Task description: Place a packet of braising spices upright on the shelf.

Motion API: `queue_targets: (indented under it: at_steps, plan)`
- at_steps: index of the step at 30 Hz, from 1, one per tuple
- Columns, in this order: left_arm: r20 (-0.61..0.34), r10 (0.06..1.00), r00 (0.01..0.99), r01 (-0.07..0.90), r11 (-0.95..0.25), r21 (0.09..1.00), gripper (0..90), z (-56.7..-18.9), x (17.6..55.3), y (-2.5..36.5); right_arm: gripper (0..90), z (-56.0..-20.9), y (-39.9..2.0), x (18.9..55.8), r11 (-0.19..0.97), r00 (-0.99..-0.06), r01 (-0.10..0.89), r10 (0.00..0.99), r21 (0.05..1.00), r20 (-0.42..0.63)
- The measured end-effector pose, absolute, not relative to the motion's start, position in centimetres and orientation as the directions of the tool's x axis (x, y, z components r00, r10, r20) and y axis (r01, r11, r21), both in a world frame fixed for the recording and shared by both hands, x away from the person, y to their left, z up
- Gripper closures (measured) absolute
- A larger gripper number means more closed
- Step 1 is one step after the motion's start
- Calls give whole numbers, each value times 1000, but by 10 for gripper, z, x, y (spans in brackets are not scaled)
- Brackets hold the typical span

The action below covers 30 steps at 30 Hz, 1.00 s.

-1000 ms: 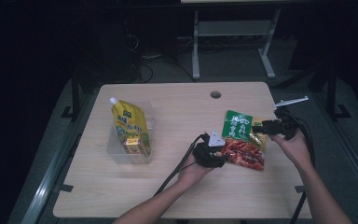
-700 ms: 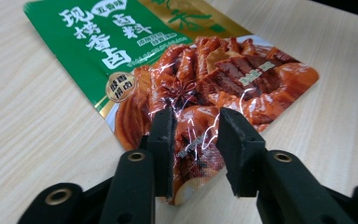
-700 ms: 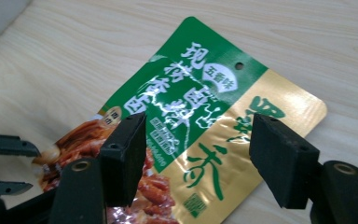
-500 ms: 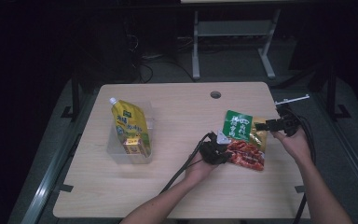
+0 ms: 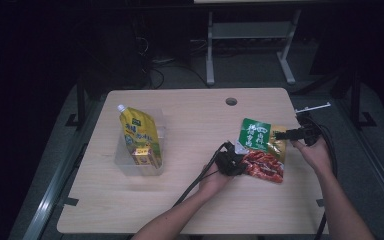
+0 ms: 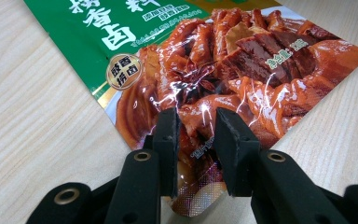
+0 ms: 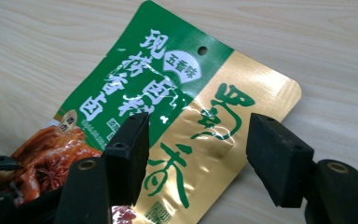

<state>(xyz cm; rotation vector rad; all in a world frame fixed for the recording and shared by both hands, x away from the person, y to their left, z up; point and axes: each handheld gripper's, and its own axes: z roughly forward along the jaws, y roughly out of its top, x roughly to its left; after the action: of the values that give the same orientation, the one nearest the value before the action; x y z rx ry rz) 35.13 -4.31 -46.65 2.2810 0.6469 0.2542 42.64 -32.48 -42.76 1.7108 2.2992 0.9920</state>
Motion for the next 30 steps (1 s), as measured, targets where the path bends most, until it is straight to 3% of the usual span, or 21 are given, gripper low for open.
queue_targets:
  at_steps: [30]
  plan:
    - [34, 511, 859, 355, -642, 679, 698, -465, 350, -49, 453, -453, -340, 433, 55, -264, 869, 892, 492, 368]
